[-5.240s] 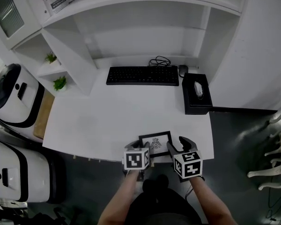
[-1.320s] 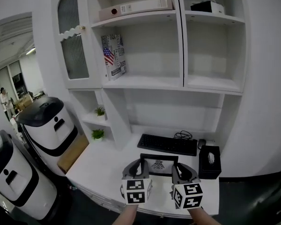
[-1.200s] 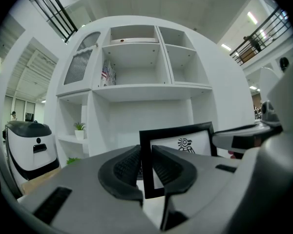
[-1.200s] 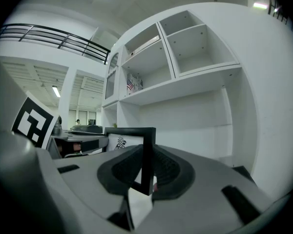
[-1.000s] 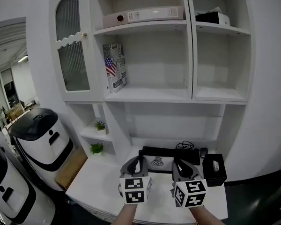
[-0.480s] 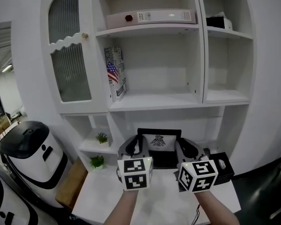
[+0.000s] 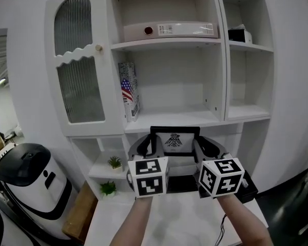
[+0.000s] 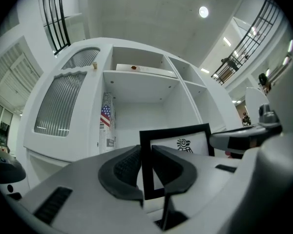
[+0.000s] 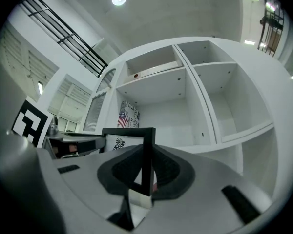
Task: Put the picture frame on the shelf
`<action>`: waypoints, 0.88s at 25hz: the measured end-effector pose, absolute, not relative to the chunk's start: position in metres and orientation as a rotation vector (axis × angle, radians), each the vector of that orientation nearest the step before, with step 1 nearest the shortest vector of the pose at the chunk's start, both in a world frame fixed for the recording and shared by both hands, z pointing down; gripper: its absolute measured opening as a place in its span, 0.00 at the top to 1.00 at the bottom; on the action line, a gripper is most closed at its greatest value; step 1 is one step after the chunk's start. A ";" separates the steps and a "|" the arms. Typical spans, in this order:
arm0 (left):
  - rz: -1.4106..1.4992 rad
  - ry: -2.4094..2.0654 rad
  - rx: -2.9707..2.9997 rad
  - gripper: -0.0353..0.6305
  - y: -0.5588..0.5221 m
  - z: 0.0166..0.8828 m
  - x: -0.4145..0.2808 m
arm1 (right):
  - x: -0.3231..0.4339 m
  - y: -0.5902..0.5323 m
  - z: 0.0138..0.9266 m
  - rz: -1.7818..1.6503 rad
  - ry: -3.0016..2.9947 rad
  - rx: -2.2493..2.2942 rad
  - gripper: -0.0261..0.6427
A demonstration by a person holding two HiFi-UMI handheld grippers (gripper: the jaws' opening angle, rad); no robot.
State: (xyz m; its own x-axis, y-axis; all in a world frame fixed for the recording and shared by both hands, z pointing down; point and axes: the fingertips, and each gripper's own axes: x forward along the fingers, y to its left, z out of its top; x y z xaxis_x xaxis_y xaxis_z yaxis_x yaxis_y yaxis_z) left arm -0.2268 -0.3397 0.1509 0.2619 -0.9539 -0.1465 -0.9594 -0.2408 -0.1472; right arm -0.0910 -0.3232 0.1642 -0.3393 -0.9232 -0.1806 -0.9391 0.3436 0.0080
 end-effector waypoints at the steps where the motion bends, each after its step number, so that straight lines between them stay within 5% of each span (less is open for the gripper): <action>1: 0.049 1.784 -2.327 0.85 -0.341 0.145 -0.227 | -0.091 -0.324 0.158 0.174 2.450 -1.716 0.88; 22: 0.015 1.748 -2.269 0.85 -0.423 0.042 -0.226 | -0.091 -0.415 0.059 0.186 2.446 -1.680 0.88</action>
